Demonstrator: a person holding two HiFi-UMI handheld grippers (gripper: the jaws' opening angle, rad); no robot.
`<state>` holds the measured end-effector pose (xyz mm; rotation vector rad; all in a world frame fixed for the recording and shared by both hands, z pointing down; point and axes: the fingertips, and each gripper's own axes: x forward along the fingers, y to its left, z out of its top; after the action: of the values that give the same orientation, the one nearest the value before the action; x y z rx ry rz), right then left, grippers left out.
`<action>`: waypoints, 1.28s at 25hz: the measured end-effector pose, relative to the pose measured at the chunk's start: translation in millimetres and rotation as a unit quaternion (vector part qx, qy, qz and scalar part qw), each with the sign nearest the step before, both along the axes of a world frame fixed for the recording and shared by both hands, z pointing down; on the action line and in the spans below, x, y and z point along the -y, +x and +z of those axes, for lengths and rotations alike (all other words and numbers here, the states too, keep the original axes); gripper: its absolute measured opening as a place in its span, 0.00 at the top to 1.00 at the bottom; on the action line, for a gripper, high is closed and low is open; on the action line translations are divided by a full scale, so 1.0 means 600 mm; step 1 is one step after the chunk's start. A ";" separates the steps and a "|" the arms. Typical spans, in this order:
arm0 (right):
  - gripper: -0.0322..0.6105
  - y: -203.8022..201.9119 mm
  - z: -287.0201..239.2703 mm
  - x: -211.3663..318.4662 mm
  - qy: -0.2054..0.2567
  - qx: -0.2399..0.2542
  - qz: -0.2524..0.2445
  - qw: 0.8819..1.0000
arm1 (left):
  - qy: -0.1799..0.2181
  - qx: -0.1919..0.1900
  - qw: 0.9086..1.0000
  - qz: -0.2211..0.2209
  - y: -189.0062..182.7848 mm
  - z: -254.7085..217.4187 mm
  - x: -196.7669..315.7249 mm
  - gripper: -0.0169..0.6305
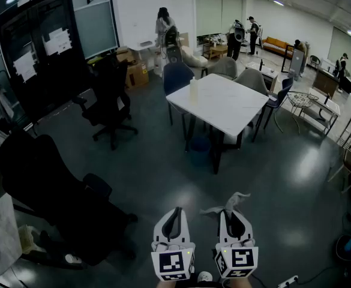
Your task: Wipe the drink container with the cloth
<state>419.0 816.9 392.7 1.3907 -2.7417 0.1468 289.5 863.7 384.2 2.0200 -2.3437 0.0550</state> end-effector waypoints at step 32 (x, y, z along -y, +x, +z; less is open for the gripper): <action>0.86 -0.062 0.024 0.043 -0.018 -0.002 0.012 1.000 | 0.001 0.001 1.000 0.012 -0.090 0.008 0.046 0.93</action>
<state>381.6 791.0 407.0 1.4125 -2.7061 0.1946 235.2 836.2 388.9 2.0506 -2.3221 0.0547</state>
